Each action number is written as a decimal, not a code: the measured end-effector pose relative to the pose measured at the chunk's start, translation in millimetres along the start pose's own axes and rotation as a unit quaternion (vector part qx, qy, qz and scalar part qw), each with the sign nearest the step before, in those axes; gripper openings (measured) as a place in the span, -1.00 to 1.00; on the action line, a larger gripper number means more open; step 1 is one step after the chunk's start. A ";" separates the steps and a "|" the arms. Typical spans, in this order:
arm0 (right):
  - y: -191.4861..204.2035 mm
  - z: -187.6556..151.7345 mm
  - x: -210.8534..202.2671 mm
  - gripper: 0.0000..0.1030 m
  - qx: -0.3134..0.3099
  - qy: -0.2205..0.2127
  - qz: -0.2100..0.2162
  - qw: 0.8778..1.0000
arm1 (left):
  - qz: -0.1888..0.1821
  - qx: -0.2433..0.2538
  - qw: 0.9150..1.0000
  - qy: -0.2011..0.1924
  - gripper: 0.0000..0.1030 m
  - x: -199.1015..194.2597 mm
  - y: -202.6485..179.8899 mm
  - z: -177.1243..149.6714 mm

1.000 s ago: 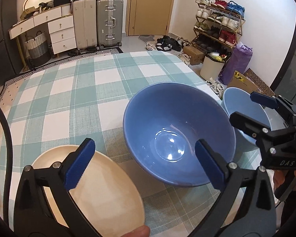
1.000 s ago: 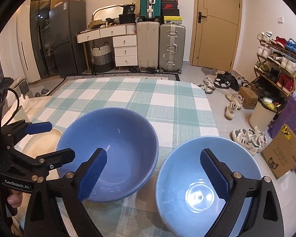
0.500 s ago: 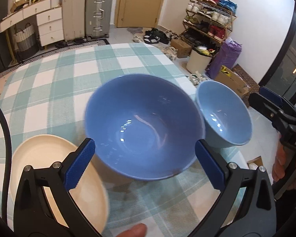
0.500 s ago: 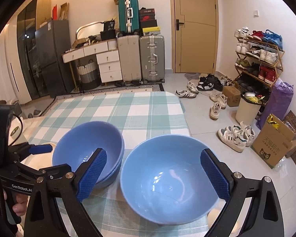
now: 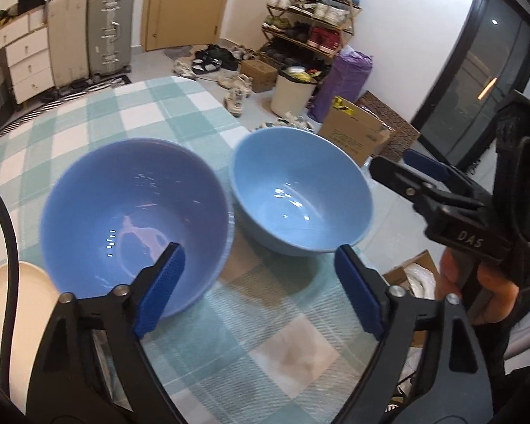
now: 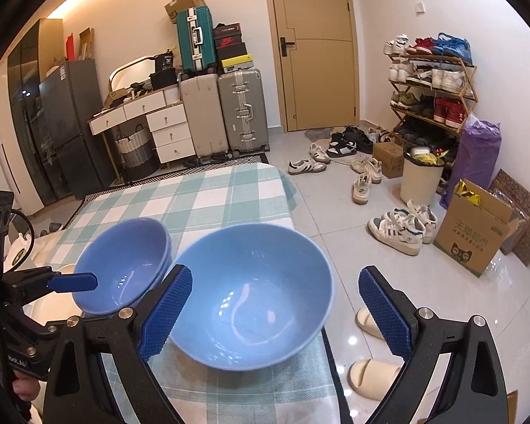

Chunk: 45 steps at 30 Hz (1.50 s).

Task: Organize plates and bowls
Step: 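Move both grippers to the rim of the remaining light-blue bowl, then close both grippers on the rim of the light-blue bowl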

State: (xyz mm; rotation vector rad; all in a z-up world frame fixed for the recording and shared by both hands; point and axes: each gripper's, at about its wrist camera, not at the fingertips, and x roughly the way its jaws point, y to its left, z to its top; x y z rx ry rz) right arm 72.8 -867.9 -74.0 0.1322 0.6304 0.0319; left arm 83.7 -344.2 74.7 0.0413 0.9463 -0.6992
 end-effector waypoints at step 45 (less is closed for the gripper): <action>-38.1 -16.6 77.1 -0.50 0.047 0.078 0.002 0.996 | 0.011 -0.024 0.998 0.058 -0.12 77.5 -21.3 18.6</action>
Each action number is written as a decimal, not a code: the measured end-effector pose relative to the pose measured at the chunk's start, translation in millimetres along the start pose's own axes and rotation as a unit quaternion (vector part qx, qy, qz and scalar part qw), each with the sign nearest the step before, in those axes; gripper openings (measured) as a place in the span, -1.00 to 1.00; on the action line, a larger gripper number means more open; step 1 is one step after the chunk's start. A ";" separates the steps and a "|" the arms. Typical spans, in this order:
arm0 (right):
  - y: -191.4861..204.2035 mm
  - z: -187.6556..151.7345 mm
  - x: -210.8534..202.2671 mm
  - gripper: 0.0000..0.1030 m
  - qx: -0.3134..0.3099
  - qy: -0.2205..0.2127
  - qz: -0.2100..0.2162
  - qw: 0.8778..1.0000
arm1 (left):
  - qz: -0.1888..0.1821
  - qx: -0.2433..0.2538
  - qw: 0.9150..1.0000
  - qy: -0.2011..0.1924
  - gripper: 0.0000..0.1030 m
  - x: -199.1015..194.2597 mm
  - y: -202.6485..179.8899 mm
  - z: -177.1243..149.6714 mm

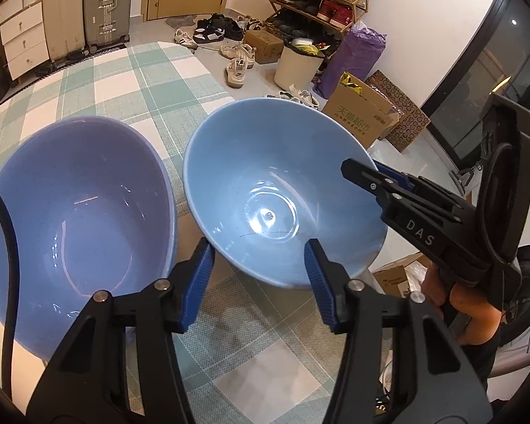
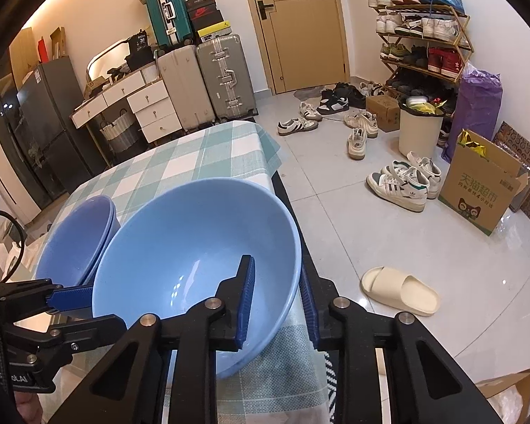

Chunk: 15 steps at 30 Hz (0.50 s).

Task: Organize plates and bowls
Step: 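Close both grippers on the rim of the light-blue bowl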

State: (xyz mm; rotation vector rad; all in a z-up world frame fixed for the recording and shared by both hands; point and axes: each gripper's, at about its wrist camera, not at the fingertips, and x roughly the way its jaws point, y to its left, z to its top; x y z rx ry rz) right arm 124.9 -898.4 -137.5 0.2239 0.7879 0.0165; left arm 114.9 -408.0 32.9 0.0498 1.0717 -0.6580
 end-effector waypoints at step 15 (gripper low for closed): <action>8.0 -4.4 -22.0 -0.51 -0.020 -0.016 -0.036 0.999 | -0.013 0.022 0.999 -0.023 -0.20 -4.2 4.7 -2.6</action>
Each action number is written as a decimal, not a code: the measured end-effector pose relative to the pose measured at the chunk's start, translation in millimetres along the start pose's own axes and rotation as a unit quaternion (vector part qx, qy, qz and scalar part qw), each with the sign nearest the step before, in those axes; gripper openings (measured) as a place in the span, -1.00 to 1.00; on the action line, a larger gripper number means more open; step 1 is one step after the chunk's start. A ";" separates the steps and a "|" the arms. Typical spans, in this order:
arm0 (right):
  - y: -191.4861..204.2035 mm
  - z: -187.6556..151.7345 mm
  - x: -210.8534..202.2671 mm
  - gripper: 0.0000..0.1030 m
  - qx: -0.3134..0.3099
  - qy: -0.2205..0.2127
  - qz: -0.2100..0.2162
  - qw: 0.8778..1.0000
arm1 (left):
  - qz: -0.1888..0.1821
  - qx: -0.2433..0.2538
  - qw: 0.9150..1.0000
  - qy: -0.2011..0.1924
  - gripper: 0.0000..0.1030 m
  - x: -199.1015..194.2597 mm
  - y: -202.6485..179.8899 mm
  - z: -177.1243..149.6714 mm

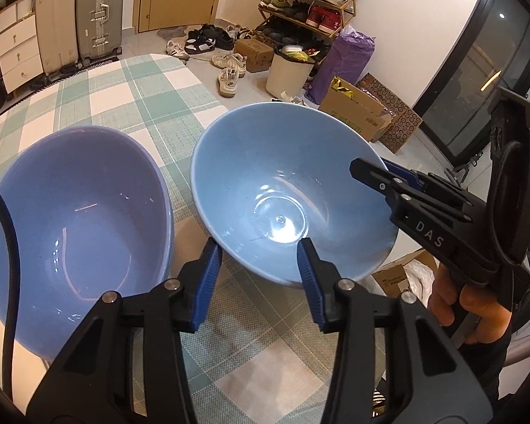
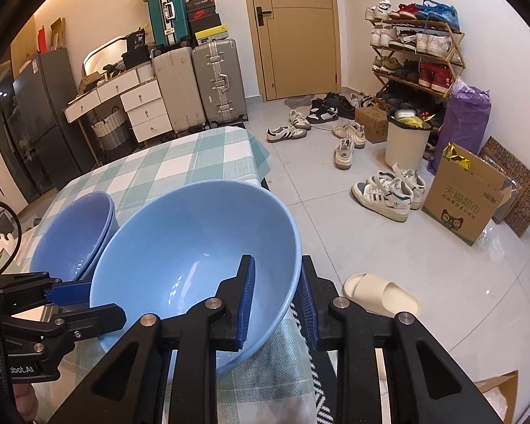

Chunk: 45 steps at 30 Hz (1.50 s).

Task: Organize plates and bowls
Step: 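Close both grippers on the rim of the light-blue bowl, then lift the light-blue bowl with both grippers and carry it over the nested bowls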

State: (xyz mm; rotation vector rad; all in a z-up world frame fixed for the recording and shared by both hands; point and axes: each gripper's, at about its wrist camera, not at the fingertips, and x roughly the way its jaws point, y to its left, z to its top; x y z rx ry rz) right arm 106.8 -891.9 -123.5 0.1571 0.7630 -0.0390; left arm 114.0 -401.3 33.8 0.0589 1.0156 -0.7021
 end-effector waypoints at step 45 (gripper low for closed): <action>121.3 56.9 -66.9 -0.50 -0.090 -0.082 0.058 0.991 | 0.076 -0.037 0.987 -0.140 -0.20 -173.9 46.3 -18.6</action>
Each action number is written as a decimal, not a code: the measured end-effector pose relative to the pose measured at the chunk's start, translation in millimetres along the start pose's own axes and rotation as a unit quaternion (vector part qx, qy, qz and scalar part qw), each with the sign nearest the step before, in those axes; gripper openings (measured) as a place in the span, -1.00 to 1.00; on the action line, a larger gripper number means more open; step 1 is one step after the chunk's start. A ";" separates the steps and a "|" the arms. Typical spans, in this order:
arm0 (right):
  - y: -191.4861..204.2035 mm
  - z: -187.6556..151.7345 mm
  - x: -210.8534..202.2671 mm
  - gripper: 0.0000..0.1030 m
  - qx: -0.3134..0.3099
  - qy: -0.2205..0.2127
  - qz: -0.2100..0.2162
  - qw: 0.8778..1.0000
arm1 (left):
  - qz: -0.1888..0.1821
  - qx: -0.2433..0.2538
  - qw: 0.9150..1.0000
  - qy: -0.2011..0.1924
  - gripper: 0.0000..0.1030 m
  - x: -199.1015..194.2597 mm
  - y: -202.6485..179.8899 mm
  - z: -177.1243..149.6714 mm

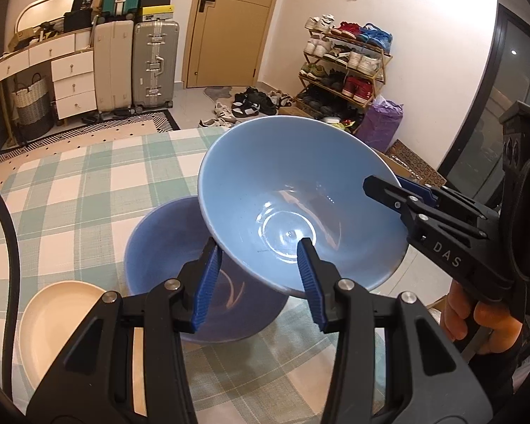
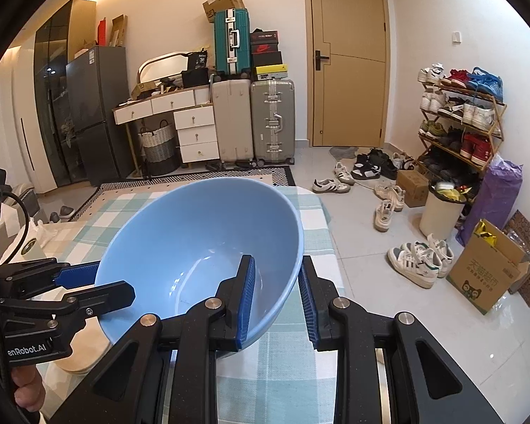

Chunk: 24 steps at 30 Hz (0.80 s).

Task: Organize plates and bowls
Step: 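Lift the light-blue bowl with both grippers and carry it over the nested bowls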

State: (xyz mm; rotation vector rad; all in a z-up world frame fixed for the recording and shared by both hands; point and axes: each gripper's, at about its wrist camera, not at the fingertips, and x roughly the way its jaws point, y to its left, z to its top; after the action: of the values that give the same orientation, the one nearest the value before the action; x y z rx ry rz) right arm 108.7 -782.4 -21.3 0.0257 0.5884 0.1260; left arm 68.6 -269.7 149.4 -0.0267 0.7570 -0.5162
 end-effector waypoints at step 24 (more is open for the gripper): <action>63.0 5.7 49.3 -0.49 -0.030 0.020 0.049 0.998 | 0.055 -0.033 0.998 0.001 -0.20 -7.6 70.4 -6.5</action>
State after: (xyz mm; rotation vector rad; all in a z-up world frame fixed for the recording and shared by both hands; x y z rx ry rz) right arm 145.5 -713.6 -40.0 -0.0060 0.6241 0.2394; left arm 90.5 -203.5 135.1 -0.0464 0.7727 -0.3857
